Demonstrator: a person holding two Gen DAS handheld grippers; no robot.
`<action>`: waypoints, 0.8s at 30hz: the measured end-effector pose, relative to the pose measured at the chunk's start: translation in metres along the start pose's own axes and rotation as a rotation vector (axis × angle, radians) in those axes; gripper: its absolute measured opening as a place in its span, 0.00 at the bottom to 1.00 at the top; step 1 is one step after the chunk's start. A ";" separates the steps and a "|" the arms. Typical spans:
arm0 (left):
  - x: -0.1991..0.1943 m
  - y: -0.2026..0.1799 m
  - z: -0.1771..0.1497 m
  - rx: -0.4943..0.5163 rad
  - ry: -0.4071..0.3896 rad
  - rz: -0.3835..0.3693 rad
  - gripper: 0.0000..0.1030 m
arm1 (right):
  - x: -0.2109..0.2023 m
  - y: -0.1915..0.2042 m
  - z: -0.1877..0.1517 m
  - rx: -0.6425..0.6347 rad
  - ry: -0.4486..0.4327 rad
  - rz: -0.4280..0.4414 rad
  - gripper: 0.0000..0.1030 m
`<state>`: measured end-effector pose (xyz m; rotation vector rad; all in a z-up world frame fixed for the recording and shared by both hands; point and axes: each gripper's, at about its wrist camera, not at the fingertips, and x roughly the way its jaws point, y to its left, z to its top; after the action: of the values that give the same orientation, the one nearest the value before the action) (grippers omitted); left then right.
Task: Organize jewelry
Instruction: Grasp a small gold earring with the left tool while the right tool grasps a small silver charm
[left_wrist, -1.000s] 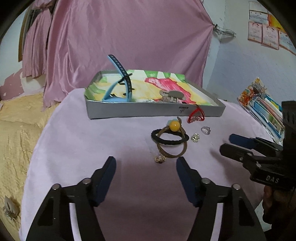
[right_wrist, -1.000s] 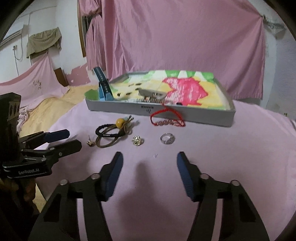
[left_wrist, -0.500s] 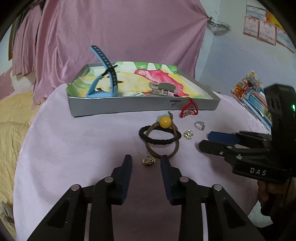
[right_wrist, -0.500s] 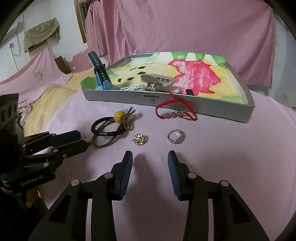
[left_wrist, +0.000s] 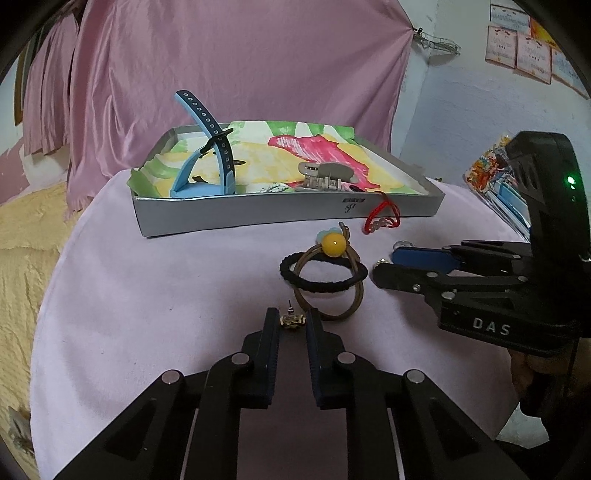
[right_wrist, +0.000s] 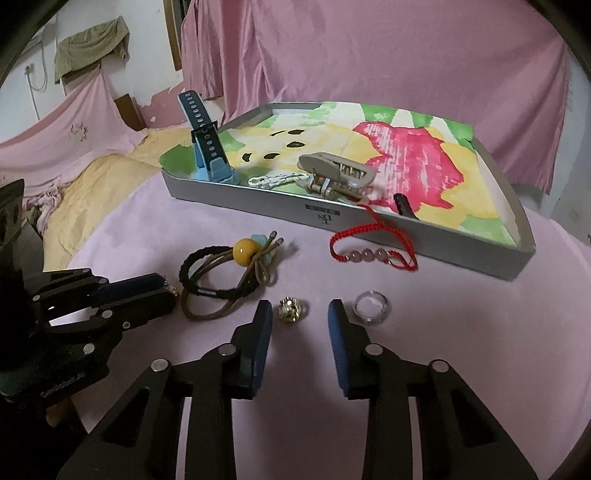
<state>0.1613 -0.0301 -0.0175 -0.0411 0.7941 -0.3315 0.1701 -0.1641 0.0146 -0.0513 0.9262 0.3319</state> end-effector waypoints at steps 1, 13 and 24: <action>0.000 0.000 0.000 -0.001 -0.001 -0.001 0.13 | 0.001 0.001 0.000 -0.002 0.003 0.004 0.20; -0.005 0.001 0.001 -0.019 -0.036 0.003 0.13 | -0.004 -0.002 -0.007 0.017 -0.020 0.043 0.12; -0.019 -0.015 0.027 0.027 -0.146 0.001 0.13 | -0.038 -0.023 -0.007 0.073 -0.167 0.051 0.12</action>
<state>0.1640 -0.0411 0.0172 -0.0387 0.6454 -0.3347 0.1502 -0.1972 0.0384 0.0664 0.7739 0.3441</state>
